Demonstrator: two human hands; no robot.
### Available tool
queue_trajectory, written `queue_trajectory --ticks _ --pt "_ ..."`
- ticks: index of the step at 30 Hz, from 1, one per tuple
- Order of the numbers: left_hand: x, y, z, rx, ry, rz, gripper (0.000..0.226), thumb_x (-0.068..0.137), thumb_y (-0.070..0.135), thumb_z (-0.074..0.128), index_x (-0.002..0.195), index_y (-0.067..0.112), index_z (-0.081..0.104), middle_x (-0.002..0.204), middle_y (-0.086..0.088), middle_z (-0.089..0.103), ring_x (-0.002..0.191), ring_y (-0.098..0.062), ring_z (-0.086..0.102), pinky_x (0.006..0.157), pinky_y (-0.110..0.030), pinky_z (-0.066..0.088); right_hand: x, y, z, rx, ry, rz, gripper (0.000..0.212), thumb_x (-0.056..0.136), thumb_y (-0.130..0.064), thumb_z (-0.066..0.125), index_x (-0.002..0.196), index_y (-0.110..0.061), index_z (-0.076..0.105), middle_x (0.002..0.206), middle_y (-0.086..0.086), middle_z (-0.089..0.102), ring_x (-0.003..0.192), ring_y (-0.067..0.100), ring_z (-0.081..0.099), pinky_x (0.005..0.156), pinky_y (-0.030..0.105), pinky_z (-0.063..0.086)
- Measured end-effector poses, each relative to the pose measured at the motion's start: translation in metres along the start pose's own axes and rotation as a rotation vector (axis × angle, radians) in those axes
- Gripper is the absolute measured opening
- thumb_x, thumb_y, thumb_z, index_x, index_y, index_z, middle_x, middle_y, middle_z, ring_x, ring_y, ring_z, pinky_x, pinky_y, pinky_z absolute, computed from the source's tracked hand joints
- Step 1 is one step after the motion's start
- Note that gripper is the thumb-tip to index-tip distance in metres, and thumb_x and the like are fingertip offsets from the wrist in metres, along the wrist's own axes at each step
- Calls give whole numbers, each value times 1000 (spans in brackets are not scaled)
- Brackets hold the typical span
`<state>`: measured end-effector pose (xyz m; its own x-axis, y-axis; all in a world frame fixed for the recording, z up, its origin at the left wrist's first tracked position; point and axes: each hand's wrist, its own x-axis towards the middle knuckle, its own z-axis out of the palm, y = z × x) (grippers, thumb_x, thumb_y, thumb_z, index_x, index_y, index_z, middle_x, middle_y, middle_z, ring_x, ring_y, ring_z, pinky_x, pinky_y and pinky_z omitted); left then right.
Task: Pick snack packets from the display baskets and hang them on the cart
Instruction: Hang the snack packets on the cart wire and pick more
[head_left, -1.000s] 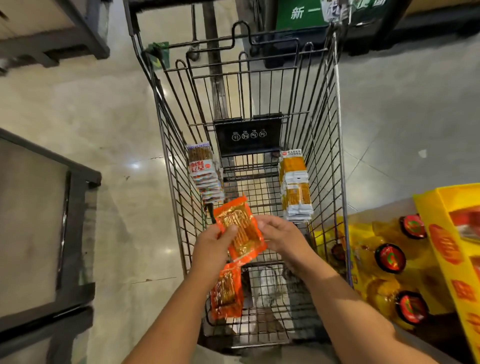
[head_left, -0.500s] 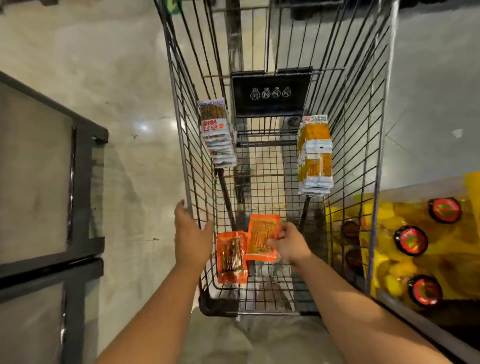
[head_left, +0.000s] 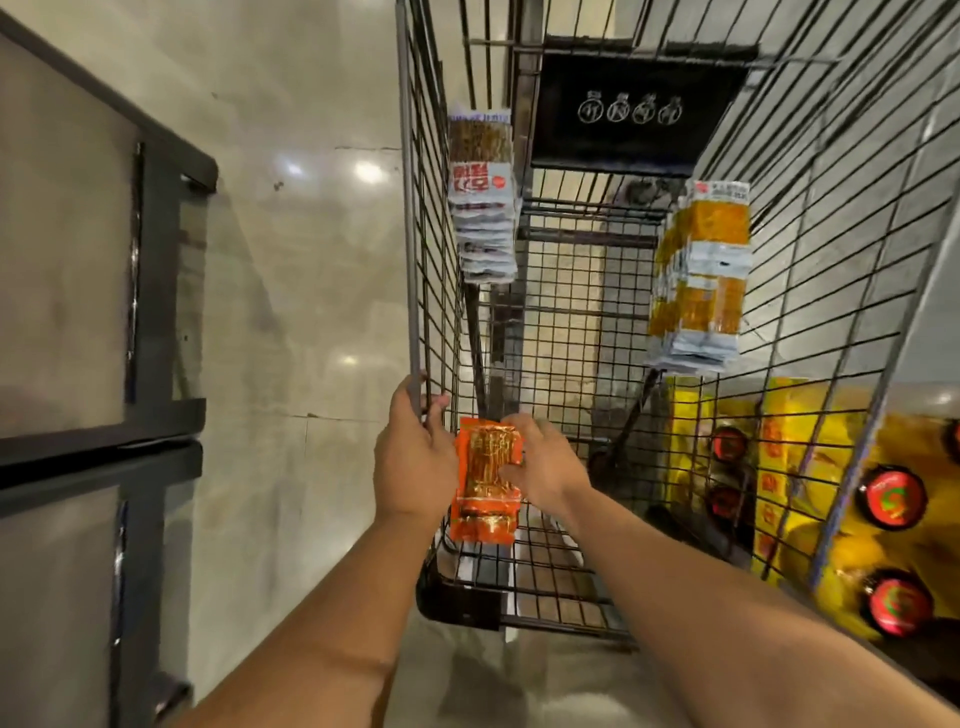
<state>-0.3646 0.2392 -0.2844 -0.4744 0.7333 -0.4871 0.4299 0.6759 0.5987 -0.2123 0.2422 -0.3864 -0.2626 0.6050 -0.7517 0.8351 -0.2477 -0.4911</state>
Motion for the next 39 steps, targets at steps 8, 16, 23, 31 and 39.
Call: queue_trajectory --ticks 8,16,23,31,39 --pt "2 3 0 25 4 5 37 106 21 45 143 23 42 118 8 71 84 -15 70 79 -46 61 2 2 11 32 37 -34 55 99 -33 57 151 -30 38 159 -5 33 146 20 32 118 36 31" --pt "7 1 -1 30 13 18 37 106 21 46 143 23 42 113 11 71 79 -16 70 76 -48 61 3 0 20 -68 -120 -62 65 101 -31 56 158 -27 26 165 -4 26 153 20 19 125 36 17" --pt "7 1 0 40 14 26 35 106 22 44 141 26 43 111 12 71 87 -20 71 80 -48 60 3 1 17 -68 -134 -57 69 98 -37 55 159 -28 24 168 -2 17 154 26 13 126 41 16" --pt "8 -1 1 3 3 37 34 106 24 45 140 25 43 111 6 72 92 -26 71 81 -49 60 -29 -3 -3 -49 -17 107 59 99 -32 57 153 -22 36 159 0 35 146 23 33 118 41 34" --pt "-4 18 -30 66 -196 67 43 102 18 56 141 15 36 110 -4 64 91 -28 66 74 -38 54 -116 -6 -50 -76 108 235 53 97 -27 59 147 -33 46 156 -3 40 137 21 45 111 31 38"
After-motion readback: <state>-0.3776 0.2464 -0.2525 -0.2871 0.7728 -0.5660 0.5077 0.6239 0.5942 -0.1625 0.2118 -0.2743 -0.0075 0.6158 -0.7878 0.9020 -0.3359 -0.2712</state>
